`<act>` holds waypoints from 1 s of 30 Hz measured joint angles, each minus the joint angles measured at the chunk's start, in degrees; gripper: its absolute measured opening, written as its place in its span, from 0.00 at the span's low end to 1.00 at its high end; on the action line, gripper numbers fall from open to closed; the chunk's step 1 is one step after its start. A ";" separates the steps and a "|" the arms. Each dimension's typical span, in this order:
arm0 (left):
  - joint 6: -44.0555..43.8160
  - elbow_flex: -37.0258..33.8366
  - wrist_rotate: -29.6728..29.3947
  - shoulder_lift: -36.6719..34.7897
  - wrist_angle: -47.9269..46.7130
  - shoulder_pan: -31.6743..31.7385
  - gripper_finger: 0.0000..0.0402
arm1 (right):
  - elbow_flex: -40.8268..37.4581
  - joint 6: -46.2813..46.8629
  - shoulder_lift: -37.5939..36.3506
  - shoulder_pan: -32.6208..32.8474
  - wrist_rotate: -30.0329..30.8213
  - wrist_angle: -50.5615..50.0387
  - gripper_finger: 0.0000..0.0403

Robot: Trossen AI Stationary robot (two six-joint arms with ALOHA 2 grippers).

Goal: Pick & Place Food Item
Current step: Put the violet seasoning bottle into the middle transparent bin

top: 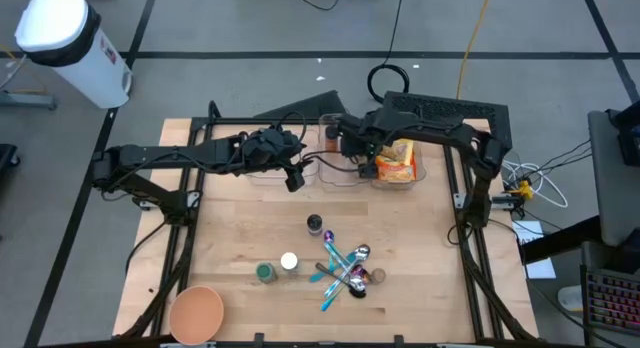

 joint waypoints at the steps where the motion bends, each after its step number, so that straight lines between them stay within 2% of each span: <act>1: 0.00 0.00 -0.01 0.00 0.00 0.00 0.57 | 0.00 0.92 -0.98 0.64 0.90 -0.53 0.89; 6: 0.00 0.00 -0.15 0.00 0.06 0.02 0.57 | 0.00 5.80 -8.79 4.05 1.41 -0.74 0.89; 10: 0.00 0.00 -0.13 0.00 0.07 0.02 0.57 | -0.44 18.18 -16.11 7.31 -0.84 -0.45 0.89; 13: 0.00 0.00 -0.14 0.00 0.17 0.02 0.57 | -6.01 25.18 -23.48 11.55 -3.01 3.49 0.89; 20: 0.00 0.00 -0.13 0.00 3.38 0.02 0.57 | -29.77 29.27 -40.76 24.78 -2.73 32.15 0.89; 26: -0.52 0.00 -0.12 0.00 6.71 0.02 0.57 | -49.14 27.29 -51.52 35.34 6.24 58.93 0.89; 28: -2.06 0.00 -0.02 0.00 7.14 0.01 0.57 | -54.88 24.77 -53.84 37.19 7.28 67.83 0.89; 30: -3.78 0.00 2.52 0.00 7.05 -0.02 0.57 | -60.02 23.14 -55.65 38.39 7.24 75.34 0.89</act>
